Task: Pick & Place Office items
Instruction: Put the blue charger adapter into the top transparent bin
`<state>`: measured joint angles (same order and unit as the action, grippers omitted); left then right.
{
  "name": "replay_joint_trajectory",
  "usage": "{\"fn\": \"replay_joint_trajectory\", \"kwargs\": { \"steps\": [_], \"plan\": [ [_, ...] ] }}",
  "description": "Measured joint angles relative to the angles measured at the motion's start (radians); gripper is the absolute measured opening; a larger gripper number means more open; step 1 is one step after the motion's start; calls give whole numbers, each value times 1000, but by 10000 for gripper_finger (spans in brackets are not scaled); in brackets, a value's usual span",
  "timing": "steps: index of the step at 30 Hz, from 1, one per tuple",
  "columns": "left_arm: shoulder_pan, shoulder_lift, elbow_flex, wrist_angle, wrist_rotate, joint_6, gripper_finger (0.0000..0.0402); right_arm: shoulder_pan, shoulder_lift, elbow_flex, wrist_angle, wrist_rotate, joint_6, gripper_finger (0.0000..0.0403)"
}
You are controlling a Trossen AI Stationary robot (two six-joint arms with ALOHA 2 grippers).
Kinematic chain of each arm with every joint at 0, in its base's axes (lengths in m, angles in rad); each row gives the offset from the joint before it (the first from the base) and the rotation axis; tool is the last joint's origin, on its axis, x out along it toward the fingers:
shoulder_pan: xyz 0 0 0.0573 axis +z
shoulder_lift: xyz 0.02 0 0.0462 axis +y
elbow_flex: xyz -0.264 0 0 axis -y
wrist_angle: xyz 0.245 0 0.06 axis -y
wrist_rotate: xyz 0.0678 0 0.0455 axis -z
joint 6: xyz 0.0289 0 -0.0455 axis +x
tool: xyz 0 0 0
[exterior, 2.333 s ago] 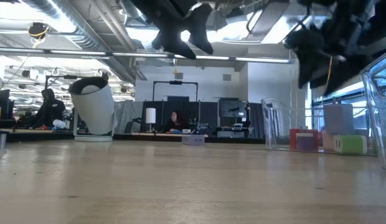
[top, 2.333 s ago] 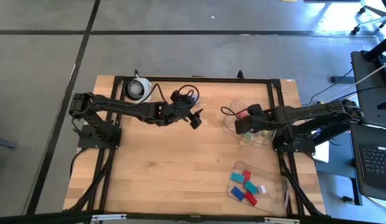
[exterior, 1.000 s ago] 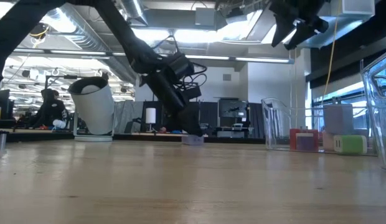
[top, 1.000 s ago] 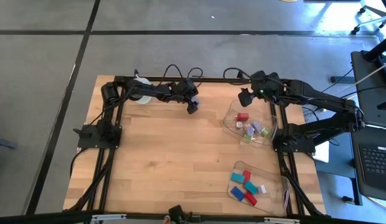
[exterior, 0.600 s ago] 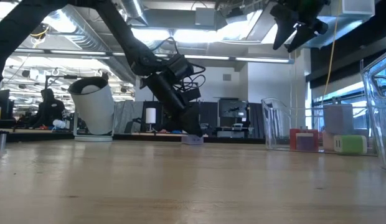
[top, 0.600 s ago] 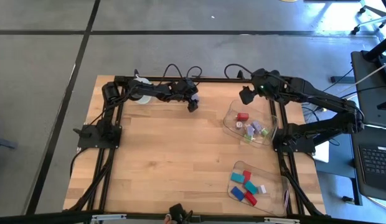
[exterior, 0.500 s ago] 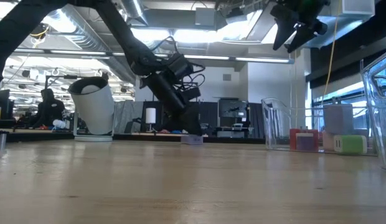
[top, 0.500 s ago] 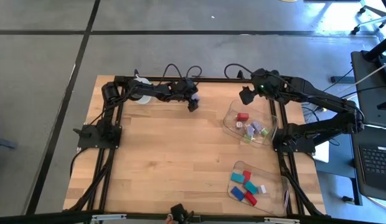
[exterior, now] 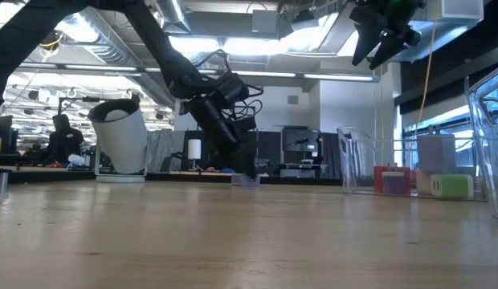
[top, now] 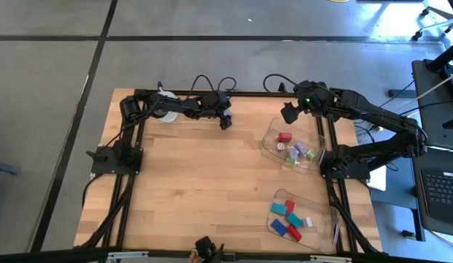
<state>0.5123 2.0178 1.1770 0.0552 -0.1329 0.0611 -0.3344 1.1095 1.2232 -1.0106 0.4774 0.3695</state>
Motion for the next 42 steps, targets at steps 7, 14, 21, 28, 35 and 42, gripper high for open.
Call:
{"fn": "replay_joint_trajectory", "kwargs": {
  "steps": [7, 14, 21, 28, 35, 42],
  "plan": [
    [16, 27, 4, -3, 28, -89, 299, 0, 0, 0, 0, 0, -23, 331],
    [27, 25, 3, 3, 53, -155, 293, 0, 0, 0, -1, -12, -43, 331],
    [20, 24, 2, 3, 51, -197, 264, 0, 0, 0, 0, -15, -63, 331],
    [18, 20, -1, 32, 88, -259, 263, 0, 0, 0, 0, -24, -63, 331],
    [-3, -44, -1, 58, 100, -267, 262, 0, 0, 0, 1, -26, -63, 331],
    [-50, -159, 0, 119, 85, -233, 262, 0, 0, 0, 42, -26, -63, 331]
  ]
}}
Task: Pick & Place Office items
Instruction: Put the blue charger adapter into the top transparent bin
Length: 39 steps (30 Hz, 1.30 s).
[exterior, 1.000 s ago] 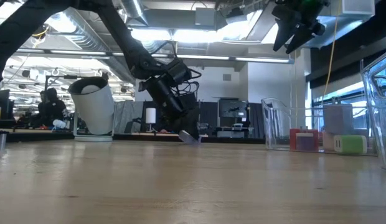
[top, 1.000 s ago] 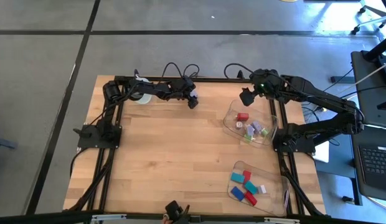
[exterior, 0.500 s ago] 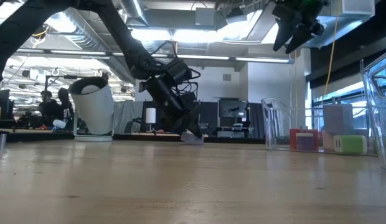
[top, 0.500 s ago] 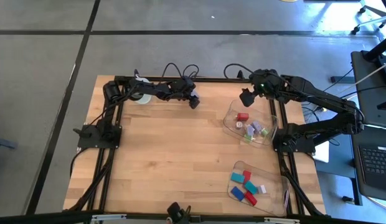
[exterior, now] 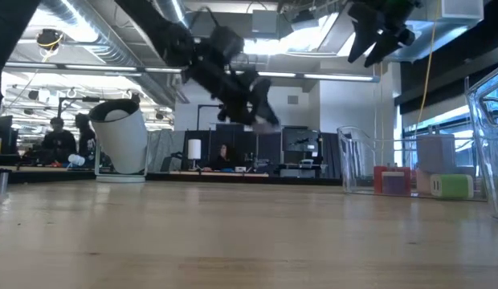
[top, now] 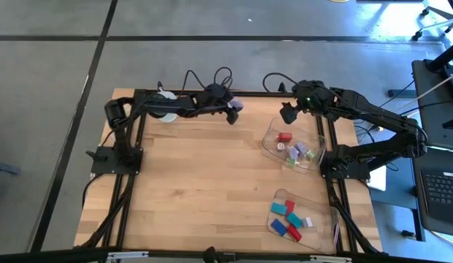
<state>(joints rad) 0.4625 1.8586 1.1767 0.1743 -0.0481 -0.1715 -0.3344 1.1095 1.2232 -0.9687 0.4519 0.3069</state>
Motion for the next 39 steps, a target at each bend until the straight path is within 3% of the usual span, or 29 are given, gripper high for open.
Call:
{"fn": "replay_joint_trajectory", "kwargs": {
  "steps": [5, 14, 27, 39],
  "plan": [
    [-54, -103, 1, 10, -67, 129, 262, 0, 0, 0, 23, -7, 32, 331],
    [-187, -239, 2, 108, -277, 383, 261, 1, 0, 0, 57, -26, 150, 331],
    [-331, -281, 2, 213, -344, 573, 262, 80, 0, 0, 93, -103, 314, 331],
    [-406, -281, 2, 195, -407, 605, 264, 156, 0, 0, 418, -315, 313, 331]
  ]
}}
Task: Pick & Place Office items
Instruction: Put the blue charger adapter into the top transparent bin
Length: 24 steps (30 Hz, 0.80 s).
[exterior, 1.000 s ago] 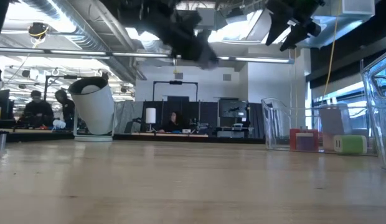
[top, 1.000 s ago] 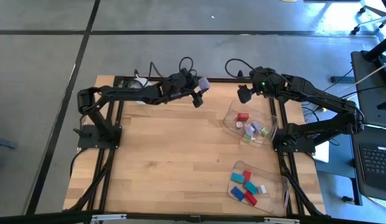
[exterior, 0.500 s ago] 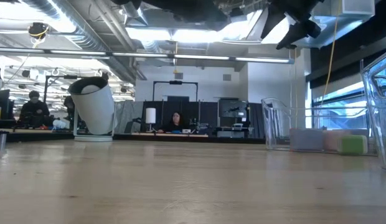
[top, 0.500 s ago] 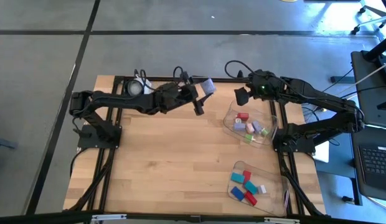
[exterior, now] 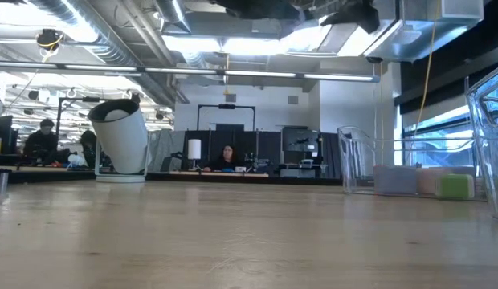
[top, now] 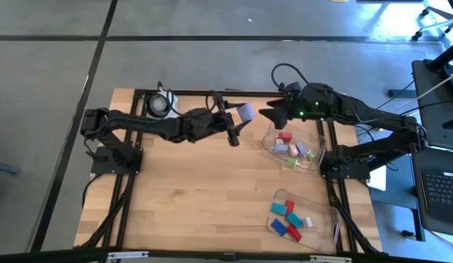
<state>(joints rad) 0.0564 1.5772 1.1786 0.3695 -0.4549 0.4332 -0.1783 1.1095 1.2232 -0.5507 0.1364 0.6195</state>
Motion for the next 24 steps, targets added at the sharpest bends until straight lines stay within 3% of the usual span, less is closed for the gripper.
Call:
{"fn": "replay_joint_trajectory", "kwargs": {
  "steps": [9, 15, 24],
  "plan": [
    [-24, 0, 0, 25, 2, 0, 264, 43, 7, 0, 74, -13, 51, 331],
    [-25, 0, 0, 24, 4, 0, 264, 76, 82, 0, 190, -9, 54, 331],
    [-51, 0, 0, 24, 3, 0, 264, 84, 157, 0, 215, 2, 54, 331]
  ]
}}
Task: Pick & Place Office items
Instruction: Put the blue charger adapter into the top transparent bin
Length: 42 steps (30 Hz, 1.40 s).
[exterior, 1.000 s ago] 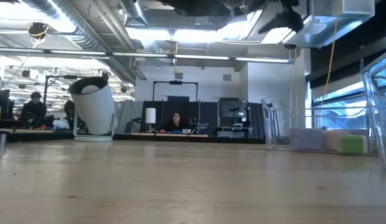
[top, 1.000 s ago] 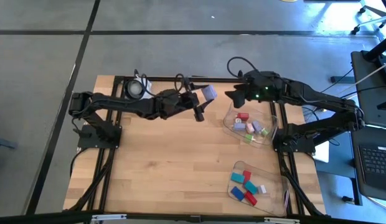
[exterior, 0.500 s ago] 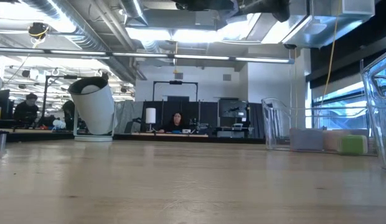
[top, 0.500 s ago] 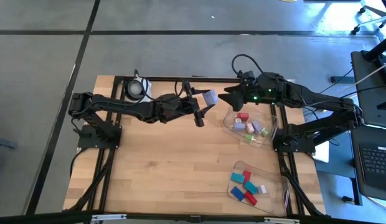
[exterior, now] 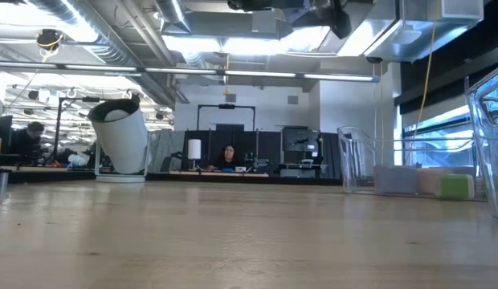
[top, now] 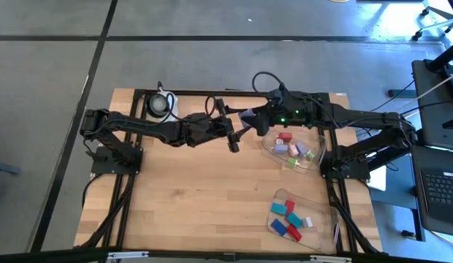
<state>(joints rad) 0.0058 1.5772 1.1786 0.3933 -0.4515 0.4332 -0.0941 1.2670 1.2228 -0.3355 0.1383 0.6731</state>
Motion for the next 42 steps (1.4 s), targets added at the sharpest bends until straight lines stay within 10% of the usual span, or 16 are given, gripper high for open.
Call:
{"fn": "replay_joint_trajectory", "kwargs": {
  "steps": [18, 42],
  "plan": [
    [2, 0, 0, -1, -8, 1, 265, 0, 0, 0, -8, -40, 23, 120],
    [-21, 0, 0, -22, -76, -134, 307, -1, -17, 0, -45, -51, -9, 118]
  ]
}}
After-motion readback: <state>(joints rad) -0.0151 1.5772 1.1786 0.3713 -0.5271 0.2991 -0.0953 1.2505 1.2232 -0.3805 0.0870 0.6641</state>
